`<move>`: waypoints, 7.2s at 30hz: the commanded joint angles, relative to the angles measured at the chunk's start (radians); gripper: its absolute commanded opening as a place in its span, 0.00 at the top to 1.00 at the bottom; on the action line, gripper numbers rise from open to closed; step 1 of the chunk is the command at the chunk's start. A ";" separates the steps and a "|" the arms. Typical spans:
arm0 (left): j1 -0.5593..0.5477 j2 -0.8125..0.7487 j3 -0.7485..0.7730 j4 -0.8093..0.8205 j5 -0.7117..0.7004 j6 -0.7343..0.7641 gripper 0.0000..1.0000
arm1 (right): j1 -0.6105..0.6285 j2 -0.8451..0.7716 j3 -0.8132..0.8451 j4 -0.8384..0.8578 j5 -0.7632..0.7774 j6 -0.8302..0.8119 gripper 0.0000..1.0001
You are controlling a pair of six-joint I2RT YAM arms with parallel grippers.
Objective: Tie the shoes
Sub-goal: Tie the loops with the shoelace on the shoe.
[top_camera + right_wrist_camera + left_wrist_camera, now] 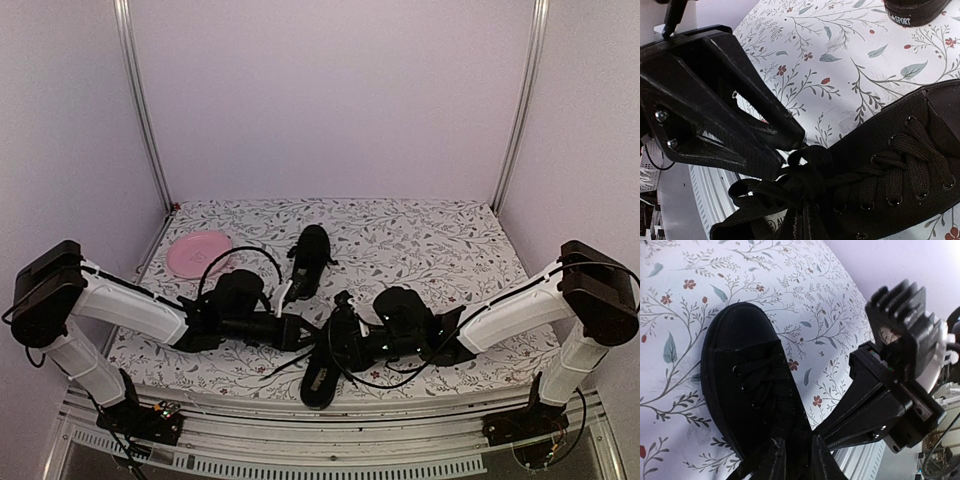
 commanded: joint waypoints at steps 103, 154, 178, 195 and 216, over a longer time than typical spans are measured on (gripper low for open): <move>-0.157 -0.214 -0.078 -0.252 -0.101 -0.110 1.00 | 0.008 -0.063 -0.071 -0.007 0.100 0.082 0.98; 0.017 0.020 0.138 -0.309 0.049 0.097 0.74 | 0.008 -0.080 -0.070 -0.006 0.095 0.073 0.98; -0.014 -0.066 0.034 -0.121 0.076 0.028 1.00 | 0.049 -0.067 0.010 -0.025 0.069 0.037 0.98; -0.051 -0.070 0.012 -0.121 0.055 0.018 1.00 | 0.050 0.064 0.103 -0.041 0.084 0.086 0.98; -0.100 -0.035 -0.052 0.002 0.052 -0.081 1.00 | 0.051 0.091 0.120 -0.119 0.152 0.134 0.98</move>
